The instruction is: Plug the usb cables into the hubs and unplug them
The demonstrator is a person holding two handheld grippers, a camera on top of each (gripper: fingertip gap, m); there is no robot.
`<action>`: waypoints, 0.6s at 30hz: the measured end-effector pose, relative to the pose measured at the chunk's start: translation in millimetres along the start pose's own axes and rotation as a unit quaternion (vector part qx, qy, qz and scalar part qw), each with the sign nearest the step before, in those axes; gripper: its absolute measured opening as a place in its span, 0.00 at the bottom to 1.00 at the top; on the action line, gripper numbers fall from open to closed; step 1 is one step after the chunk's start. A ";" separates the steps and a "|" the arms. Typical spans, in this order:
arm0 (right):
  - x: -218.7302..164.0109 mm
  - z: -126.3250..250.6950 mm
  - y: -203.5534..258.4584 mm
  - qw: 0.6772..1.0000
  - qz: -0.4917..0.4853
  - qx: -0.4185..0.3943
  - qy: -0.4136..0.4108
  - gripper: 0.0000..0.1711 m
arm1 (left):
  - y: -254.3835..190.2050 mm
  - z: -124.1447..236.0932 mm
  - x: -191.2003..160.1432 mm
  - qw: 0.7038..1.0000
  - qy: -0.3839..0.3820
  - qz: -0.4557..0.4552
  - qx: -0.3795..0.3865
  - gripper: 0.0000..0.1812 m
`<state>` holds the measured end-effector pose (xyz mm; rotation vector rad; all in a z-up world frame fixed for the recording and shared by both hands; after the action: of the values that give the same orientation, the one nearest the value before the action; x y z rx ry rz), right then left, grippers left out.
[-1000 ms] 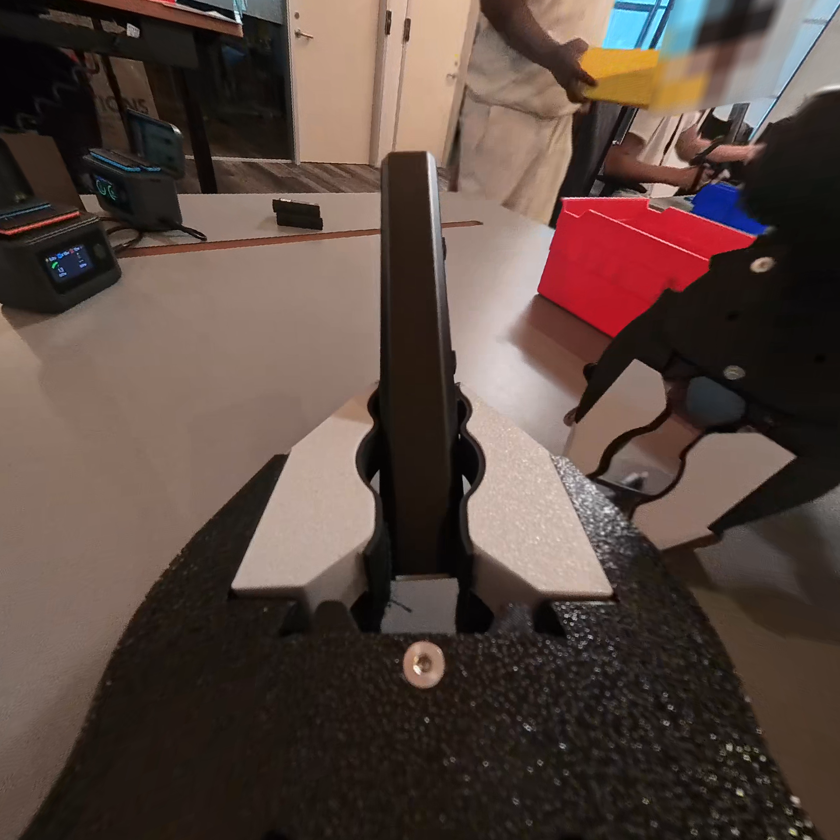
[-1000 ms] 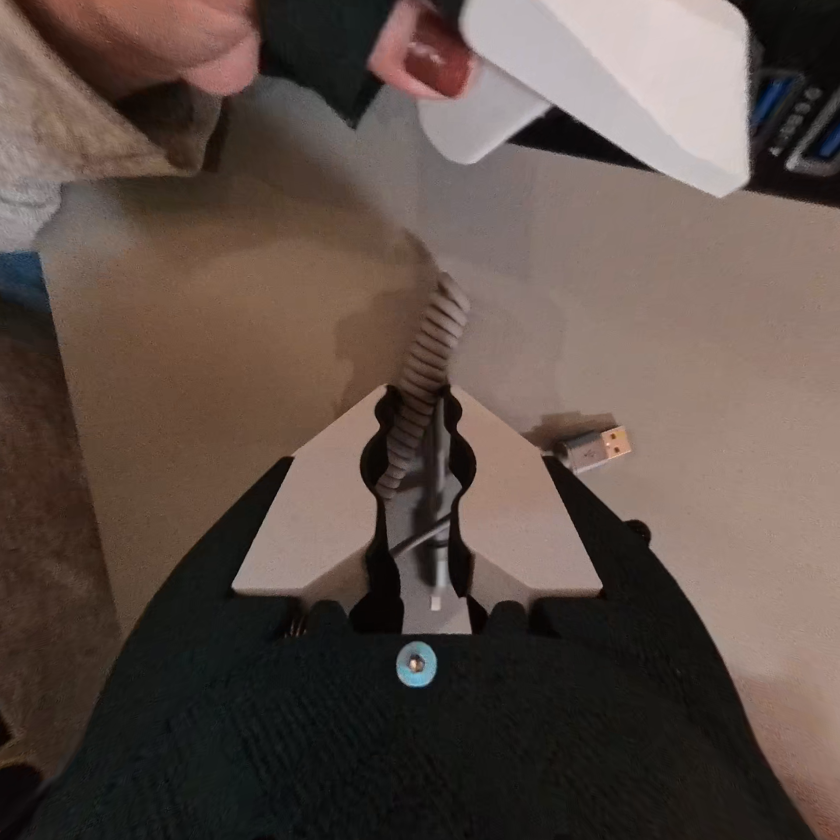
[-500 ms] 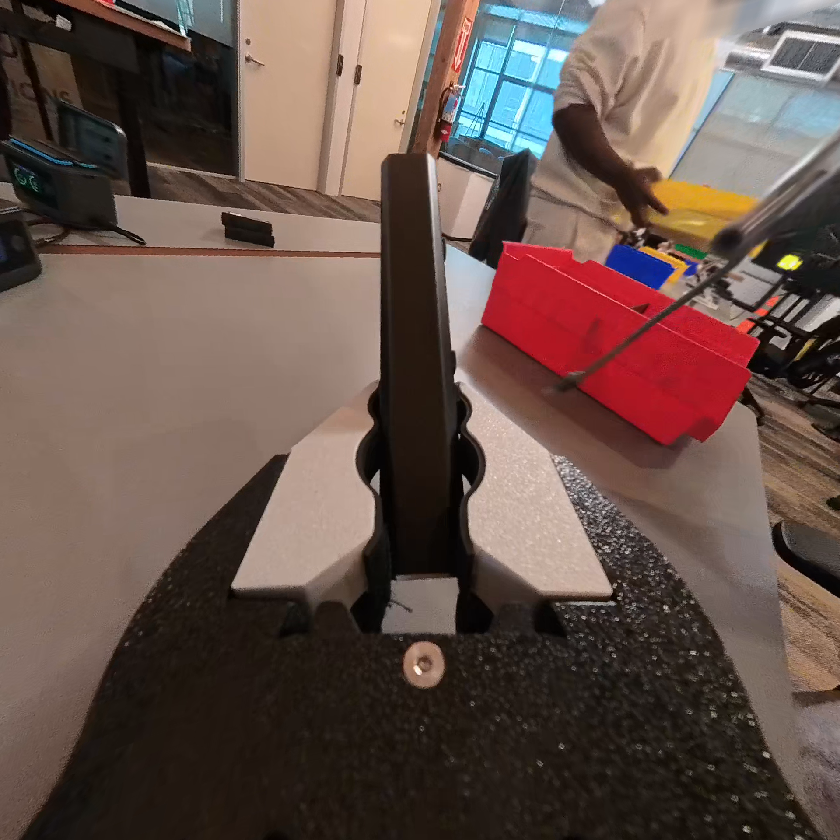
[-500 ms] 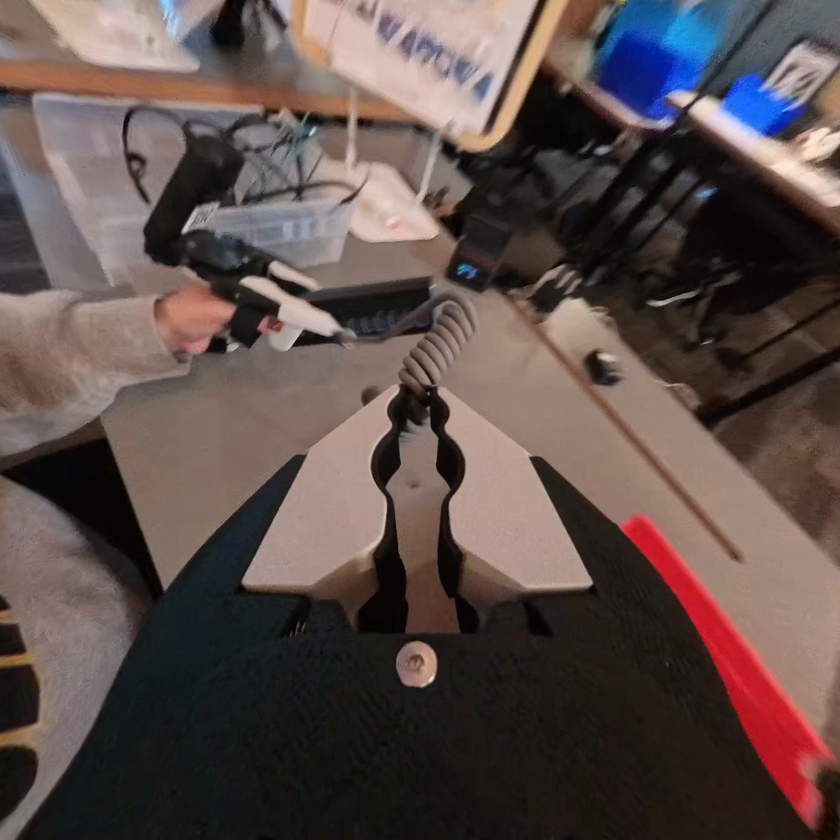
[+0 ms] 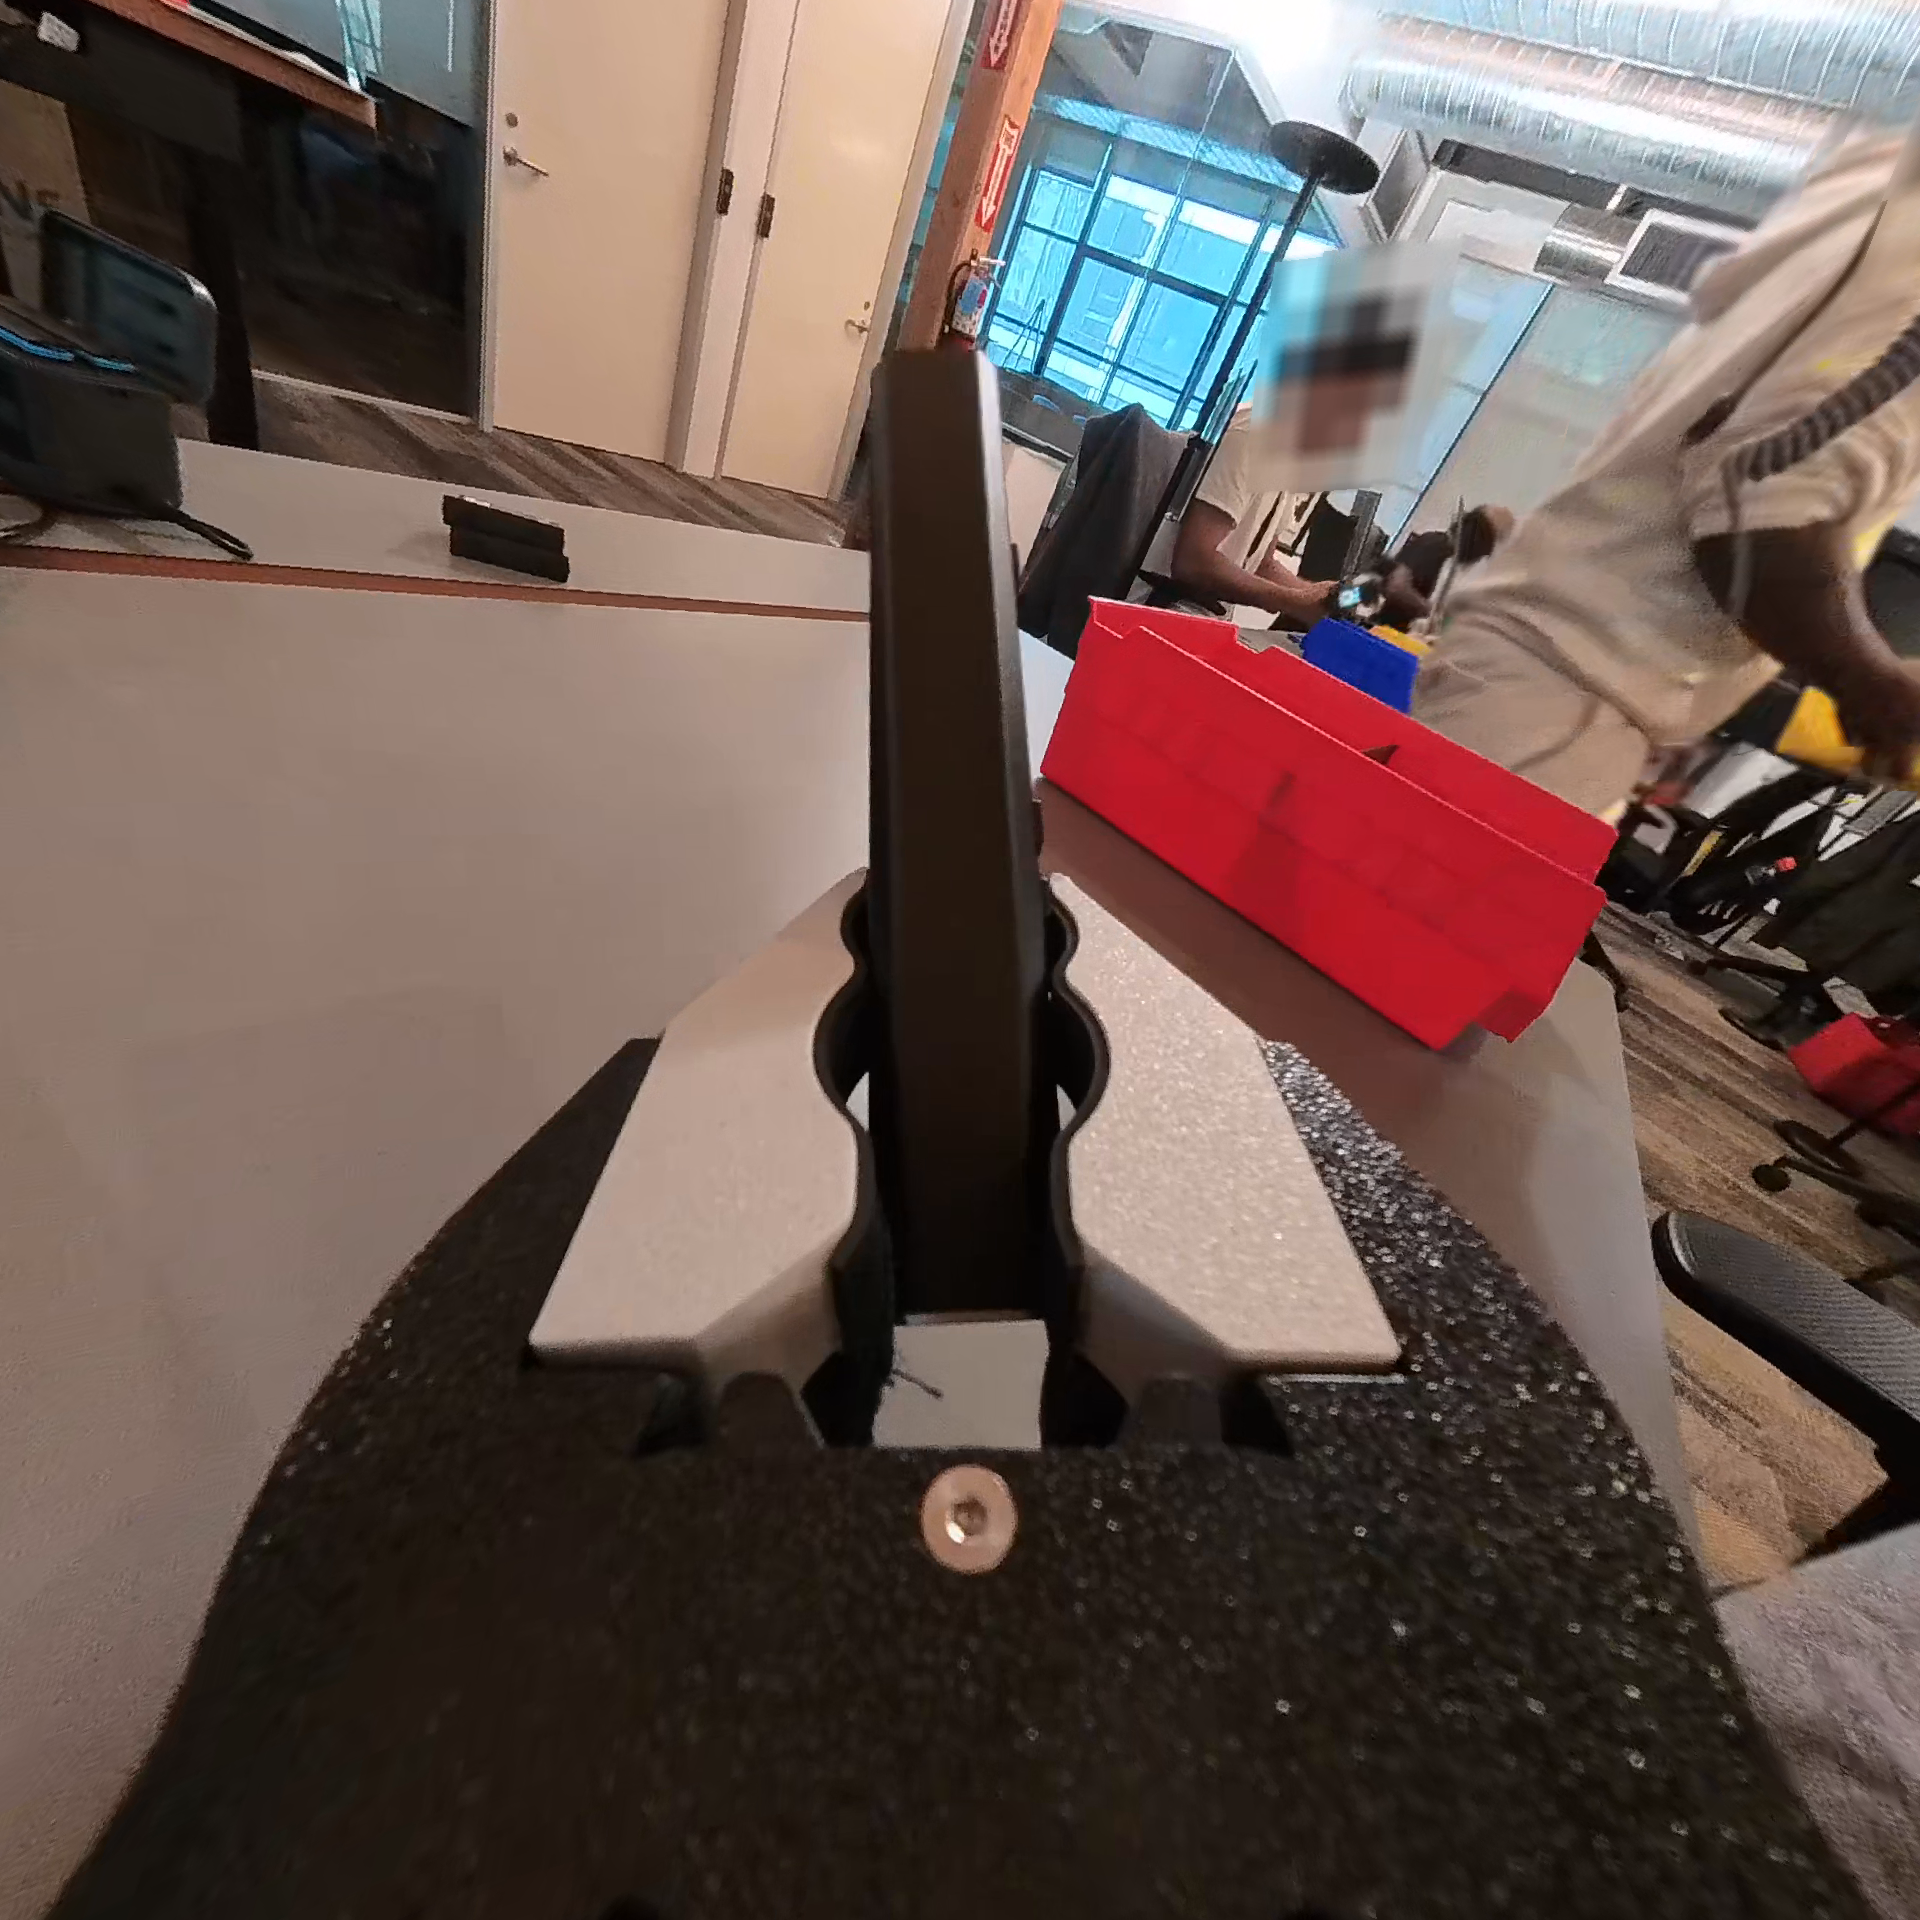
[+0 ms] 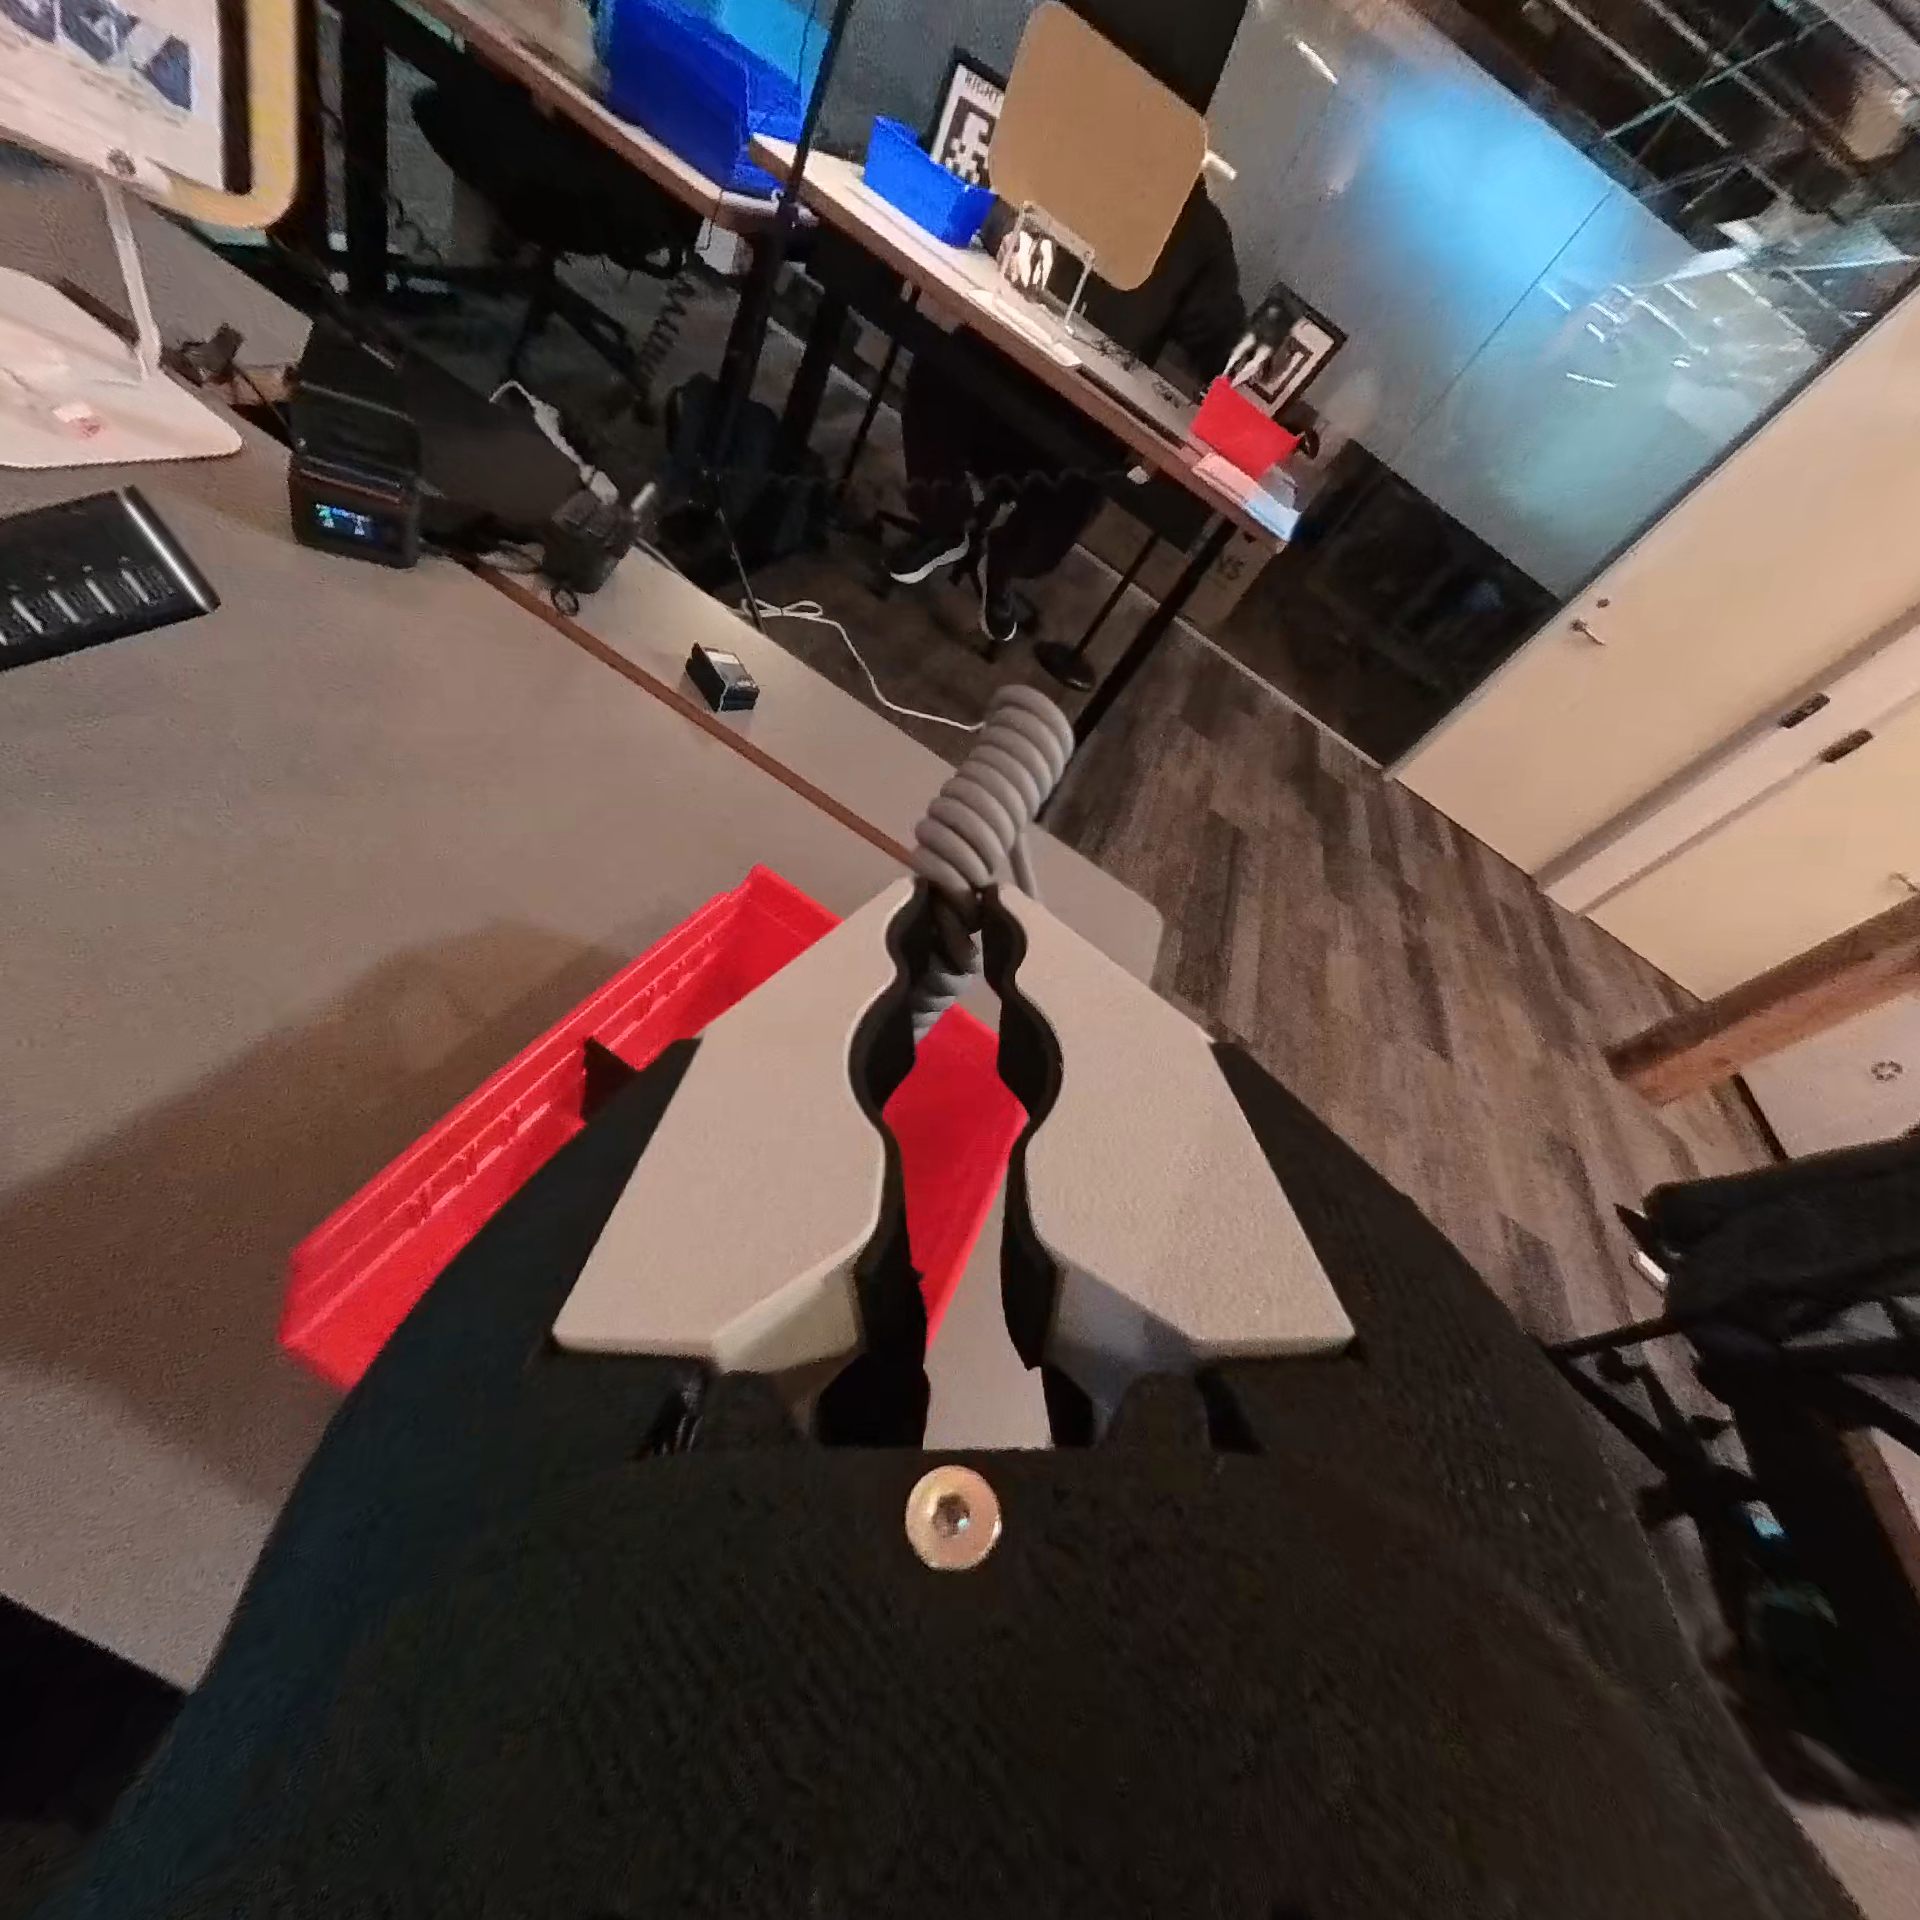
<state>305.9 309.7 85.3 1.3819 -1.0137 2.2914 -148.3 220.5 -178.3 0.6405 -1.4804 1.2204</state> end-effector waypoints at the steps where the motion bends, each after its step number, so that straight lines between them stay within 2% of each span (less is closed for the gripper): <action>1: 0.6 0.4 -5.1 1.000 -0.003 0.000 -0.004 0.04 | 0.0 0.0 -0.2 1.000 0.000 0.001 0.000 0.14; 7: -15.3 -19.3 0.6 0.999 0.027 0.022 0.005 0.04 | -2.3 -1.3 -1.5 1.000 0.004 -0.001 -0.005 0.14; 12: -51.0 -34.6 24.4 0.995 0.092 0.015 0.024 0.04 | -7.1 -2.7 -0.8 1.000 -0.005 0.006 -0.014 0.14; 18: -131.7 -72.7 63.3 0.971 0.127 0.113 0.168 0.04 | -26.6 -11.9 -7.9 0.998 0.024 -0.024 -0.048 0.14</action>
<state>289.0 329.6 -75.8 0.9261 -0.8841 2.7809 -118.1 220.9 -177.4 0.5756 -1.4667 1.1150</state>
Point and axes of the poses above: each gripper's, where its closed fingertips meet, z back along the fingers, x out of its top, y = z × x across the jaws, the point moved 6 cm from there along z, back along the fingers, and after that the axes turned 8 degrees about x, right-handed, at the moved point
